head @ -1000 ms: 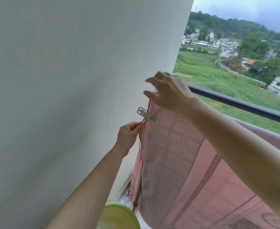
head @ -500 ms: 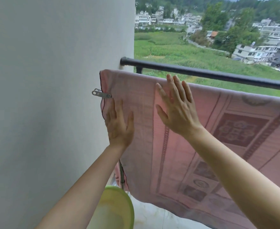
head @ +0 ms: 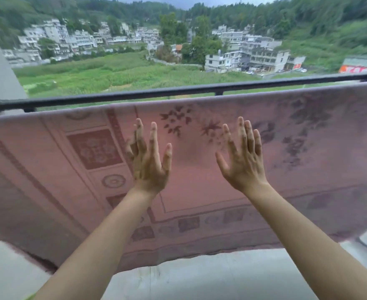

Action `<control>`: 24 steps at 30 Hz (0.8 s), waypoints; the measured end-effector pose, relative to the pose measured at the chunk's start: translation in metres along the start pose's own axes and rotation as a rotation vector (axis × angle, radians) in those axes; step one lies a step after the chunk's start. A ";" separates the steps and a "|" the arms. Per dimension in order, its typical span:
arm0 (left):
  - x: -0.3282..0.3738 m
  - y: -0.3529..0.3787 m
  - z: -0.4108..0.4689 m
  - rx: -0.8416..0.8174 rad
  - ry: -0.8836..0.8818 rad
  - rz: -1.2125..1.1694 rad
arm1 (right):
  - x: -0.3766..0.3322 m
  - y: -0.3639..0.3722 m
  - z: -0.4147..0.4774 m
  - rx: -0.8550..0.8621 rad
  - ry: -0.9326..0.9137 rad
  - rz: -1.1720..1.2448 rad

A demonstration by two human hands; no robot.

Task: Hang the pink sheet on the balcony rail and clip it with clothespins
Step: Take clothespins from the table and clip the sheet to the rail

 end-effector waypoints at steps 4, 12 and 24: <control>0.132 0.089 -0.001 -0.147 0.134 -0.088 | 0.153 -0.039 -0.047 -0.029 0.226 -0.072; 0.362 0.272 -0.013 -0.296 0.433 -0.350 | 0.392 -0.074 -0.148 -0.035 0.610 -0.207; 0.740 0.501 -0.005 -0.551 0.680 -0.652 | 0.713 -0.168 -0.213 -0.078 0.946 -0.525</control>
Point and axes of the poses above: each hand's wrist, its own z-axis towards the middle knuckle, its own y-axis out of the palm, x = y × z, the point moved 3 cm from there along z, towards the middle knuckle, and after that the axes turned 1 degree about x, right-handed, at the moved point
